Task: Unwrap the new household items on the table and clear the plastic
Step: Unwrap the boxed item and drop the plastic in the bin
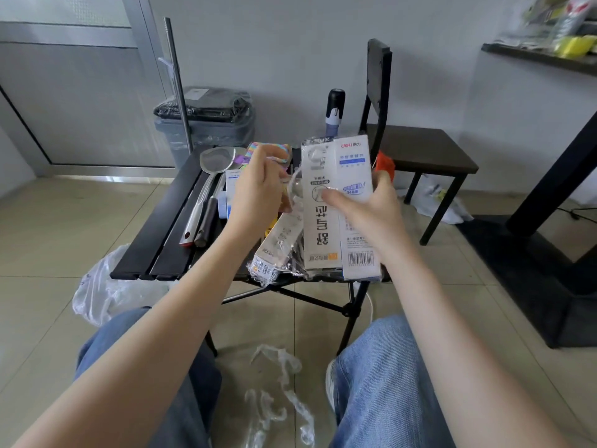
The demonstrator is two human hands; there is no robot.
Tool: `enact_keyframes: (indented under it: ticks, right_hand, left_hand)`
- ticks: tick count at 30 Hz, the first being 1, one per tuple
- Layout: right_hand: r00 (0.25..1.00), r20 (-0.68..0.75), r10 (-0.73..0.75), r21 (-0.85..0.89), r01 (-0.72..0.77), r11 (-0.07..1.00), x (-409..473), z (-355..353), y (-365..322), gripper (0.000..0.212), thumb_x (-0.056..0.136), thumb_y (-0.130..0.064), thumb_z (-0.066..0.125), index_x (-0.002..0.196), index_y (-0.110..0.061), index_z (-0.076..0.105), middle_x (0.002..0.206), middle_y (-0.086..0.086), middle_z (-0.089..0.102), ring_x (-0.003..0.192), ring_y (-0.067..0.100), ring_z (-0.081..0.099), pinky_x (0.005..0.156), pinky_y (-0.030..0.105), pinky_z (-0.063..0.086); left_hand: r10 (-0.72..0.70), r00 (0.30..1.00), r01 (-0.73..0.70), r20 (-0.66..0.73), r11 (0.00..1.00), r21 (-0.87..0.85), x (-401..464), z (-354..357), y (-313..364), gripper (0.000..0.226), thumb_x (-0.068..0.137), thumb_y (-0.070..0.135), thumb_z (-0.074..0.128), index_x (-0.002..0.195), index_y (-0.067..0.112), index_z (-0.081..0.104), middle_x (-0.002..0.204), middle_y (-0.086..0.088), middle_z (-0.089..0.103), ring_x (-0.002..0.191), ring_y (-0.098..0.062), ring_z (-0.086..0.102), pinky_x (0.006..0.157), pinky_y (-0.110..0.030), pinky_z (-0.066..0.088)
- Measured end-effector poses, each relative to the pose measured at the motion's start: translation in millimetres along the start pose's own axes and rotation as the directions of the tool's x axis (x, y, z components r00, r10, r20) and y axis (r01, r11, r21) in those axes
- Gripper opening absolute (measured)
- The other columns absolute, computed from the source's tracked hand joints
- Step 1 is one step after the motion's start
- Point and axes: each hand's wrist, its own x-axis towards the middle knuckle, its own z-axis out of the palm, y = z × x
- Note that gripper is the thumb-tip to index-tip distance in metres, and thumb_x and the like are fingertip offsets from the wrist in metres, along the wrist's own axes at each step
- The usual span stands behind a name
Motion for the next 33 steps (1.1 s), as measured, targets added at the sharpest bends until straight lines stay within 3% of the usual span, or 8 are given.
enact_keyframes:
  ticks: [4,7,9,15,20,25,29,33]
  right_hand:
    - [0.999,0.031,-0.04,-0.103,0.043,0.994,-8.4,4.6,3.3,0.057,0.071,-0.039,0.083,0.109,-0.023,0.044,0.09,-0.017,0.061,0.084,-0.001,0.061,0.074,0.027,0.053]
    - [0.996,0.025,-0.08,-0.15,0.083,0.985,-10.7,10.9,4.7,0.057,0.07,-0.038,0.082,0.11,-0.022,0.044,0.091,-0.017,0.06,0.09,0.008,0.062,0.08,0.032,0.052]
    - [0.995,0.032,-0.097,-0.174,0.102,0.98,-11.1,12.2,6.7,0.058,0.07,-0.038,0.083,0.109,-0.022,0.043,0.094,-0.015,0.061,0.093,0.011,0.062,0.078,0.032,0.05]
    - [0.997,0.079,-0.025,-0.048,0.029,0.998,-12.1,2.8,6.6,0.055,0.071,-0.038,0.082,0.112,-0.024,0.048,0.097,-0.013,0.067,0.089,0.005,0.066,0.072,0.027,0.053]
    - [0.978,0.205,0.031,0.251,-0.084,0.964,-11.4,-13.3,1.4,0.033,0.082,-0.031,0.072,0.113,-0.026,0.06,0.099,-0.004,0.073,0.083,0.009,0.072,0.066,0.026,0.057]
    - [0.949,0.309,0.058,0.394,-0.183,0.901,-12.9,-5.8,0.7,0.014,0.089,-0.024,0.064,0.103,-0.023,0.062,0.079,-0.005,0.074,0.069,0.009,0.071,0.055,0.022,0.054]
    - [0.94,0.33,0.084,0.455,-0.236,0.859,-11.2,-10.7,7.1,0.011,0.09,-0.026,0.063,0.101,-0.022,0.063,0.08,-0.003,0.074,0.067,0.01,0.07,0.054,0.022,0.054]
    - [0.921,0.331,0.205,0.456,-0.346,0.82,-7.4,-8.2,12.2,0.016,0.089,-0.036,0.064,0.095,-0.022,0.069,0.088,0.001,0.075,0.072,0.014,0.072,0.065,0.025,0.055]
  left_hand:
    - [0.147,0.989,-0.146,0.016,0.948,0.282,7.4,0.0,-1.8,0.017,0.093,0.033,0.056,0.1,0.018,0.054,0.107,0.0,0.056,0.082,-0.016,0.058,0.074,-0.027,0.047]
    - [0.156,0.987,-0.156,0.029,0.918,0.365,11.1,1.8,-8.2,0.022,0.085,0.034,0.068,0.09,0.018,0.055,0.099,0.003,0.049,0.078,-0.002,0.048,0.068,-0.009,0.037]
    - [0.162,0.986,-0.16,0.025,0.92,0.357,12.9,-1.5,-11.7,0.017,0.088,0.029,0.065,0.082,0.017,0.055,0.093,0.003,0.05,0.075,-0.012,0.05,0.069,-0.019,0.042]
    - [-0.041,0.991,0.05,-0.126,0.996,0.071,16.1,-16.7,-8.1,0.016,0.103,0.025,0.04,0.098,0.01,0.044,0.089,-0.007,0.065,0.058,-0.018,0.064,0.049,-0.031,0.056]
    - [-0.336,0.929,0.297,-0.156,0.928,-0.226,21.3,-27.5,-5.9,0.027,0.105,0.033,0.027,0.113,0.01,0.038,0.073,-0.002,0.061,0.039,-0.006,0.057,0.033,-0.015,0.036]
    - [-0.406,0.855,0.491,0.322,0.833,-0.254,4.6,-14.4,3.1,0.062,0.093,0.069,0.022,0.079,0.018,0.054,0.052,0.008,0.052,0.048,-0.008,0.029,0.043,-0.018,0.014]
    - [-0.283,0.89,0.298,0.357,0.955,0.015,-6.1,-17.2,-1.5,0.041,0.092,0.055,0.05,0.07,0.022,0.06,0.058,0.013,0.057,0.057,-0.007,0.039,0.05,-0.017,0.03]
    - [-0.149,0.953,0.183,0.263,0.977,-0.111,-11.1,-12.0,3.6,0.042,0.102,0.031,0.04,0.068,0.013,0.055,0.064,0.003,0.063,0.049,-0.001,0.053,0.048,-0.011,0.04]
